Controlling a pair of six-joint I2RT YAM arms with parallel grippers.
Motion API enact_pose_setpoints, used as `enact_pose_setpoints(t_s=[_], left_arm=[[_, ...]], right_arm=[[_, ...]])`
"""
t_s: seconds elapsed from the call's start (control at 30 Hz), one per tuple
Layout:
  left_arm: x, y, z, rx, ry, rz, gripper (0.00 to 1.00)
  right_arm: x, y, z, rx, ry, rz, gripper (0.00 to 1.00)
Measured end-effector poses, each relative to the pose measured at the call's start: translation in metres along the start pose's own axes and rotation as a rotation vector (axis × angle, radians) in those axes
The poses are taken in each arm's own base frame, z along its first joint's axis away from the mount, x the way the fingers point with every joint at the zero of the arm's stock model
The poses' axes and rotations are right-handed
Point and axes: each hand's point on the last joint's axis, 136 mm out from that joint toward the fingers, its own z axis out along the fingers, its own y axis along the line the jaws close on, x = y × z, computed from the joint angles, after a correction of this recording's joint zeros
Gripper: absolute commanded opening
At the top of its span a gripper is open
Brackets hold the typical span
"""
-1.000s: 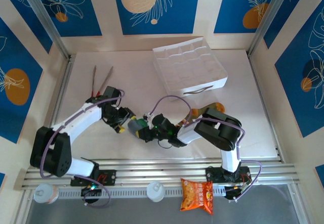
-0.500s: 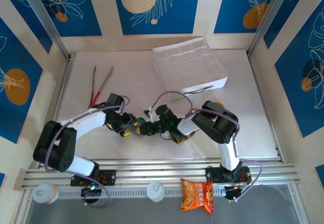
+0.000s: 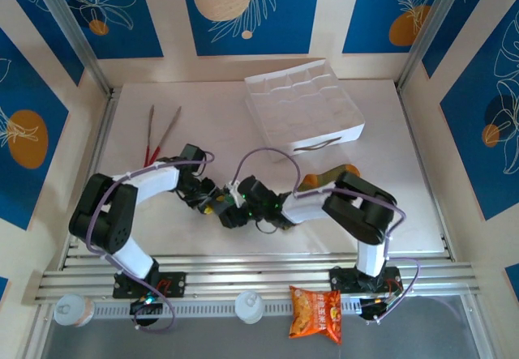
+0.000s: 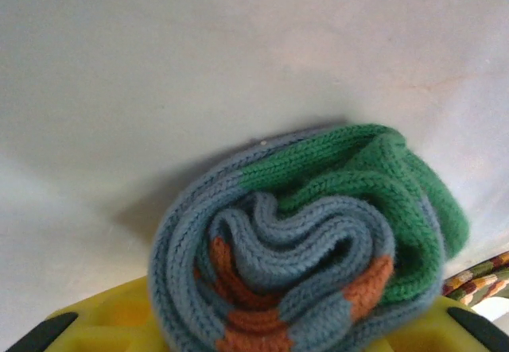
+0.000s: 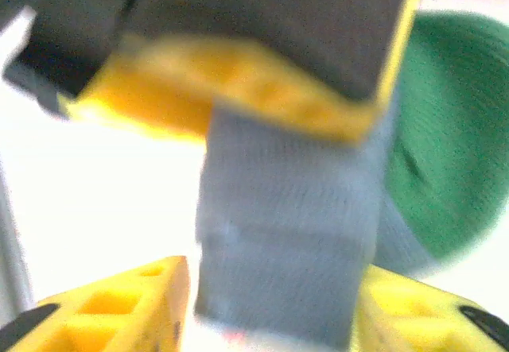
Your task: Roll the socks
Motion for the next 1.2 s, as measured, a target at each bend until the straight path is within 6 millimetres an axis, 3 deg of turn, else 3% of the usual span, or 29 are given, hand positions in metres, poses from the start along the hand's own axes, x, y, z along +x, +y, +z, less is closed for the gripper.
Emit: enact_pose_setpoints(t_s=[0.07, 0.13, 0.33, 0.63, 0.8, 0.9, 1.0, 1.07, 1.13, 1.2], left_arm=[[0.0, -0.001, -0.001, -0.02, 0.004, -0.006, 0.31], [-0.001, -0.002, -0.003, -0.047, 0.007, -0.014, 0.31], [-0.004, -0.008, -0.009, -0.115, 0.018, -0.036, 0.3], [-0.005, -0.012, -0.01, -0.193, 0.067, -0.077, 0.3], [-0.005, -0.013, -0.011, -0.226, 0.085, -0.086, 0.31], [-0.005, -0.014, -0.011, -0.229, 0.093, -0.083, 0.34], [-0.006, -0.015, -0.011, -0.227, 0.089, -0.076, 0.42], [-0.007, -0.015, -0.011, -0.218, 0.081, -0.068, 0.49], [-0.008, -0.015, -0.012, -0.199, 0.07, -0.066, 0.57], [-0.01, -0.013, -0.015, -0.181, 0.053, -0.072, 0.65]], right_arm=[[0.016, -0.005, -0.017, 0.084, 0.01, -0.116, 0.58], [0.019, -0.012, -0.031, 0.148, 0.009, -0.199, 0.61], [-0.009, -0.016, -0.05, 0.264, -0.051, -0.396, 0.62], [-0.04, 0.012, -0.018, 0.297, -0.056, -0.567, 0.62], [-0.045, 0.006, 0.004, 0.336, -0.036, -0.571, 0.58], [-0.043, 0.0, 0.011, 0.362, -0.012, -0.549, 0.48], [-0.041, -0.006, 0.015, 0.373, -0.003, -0.5, 0.2], [-0.042, -0.007, 0.016, 0.368, -0.008, -0.455, 0.07], [-0.044, -0.008, 0.015, 0.354, -0.018, -0.404, 0.0], [-0.046, -0.009, 0.016, 0.333, -0.026, -0.359, 0.0]])
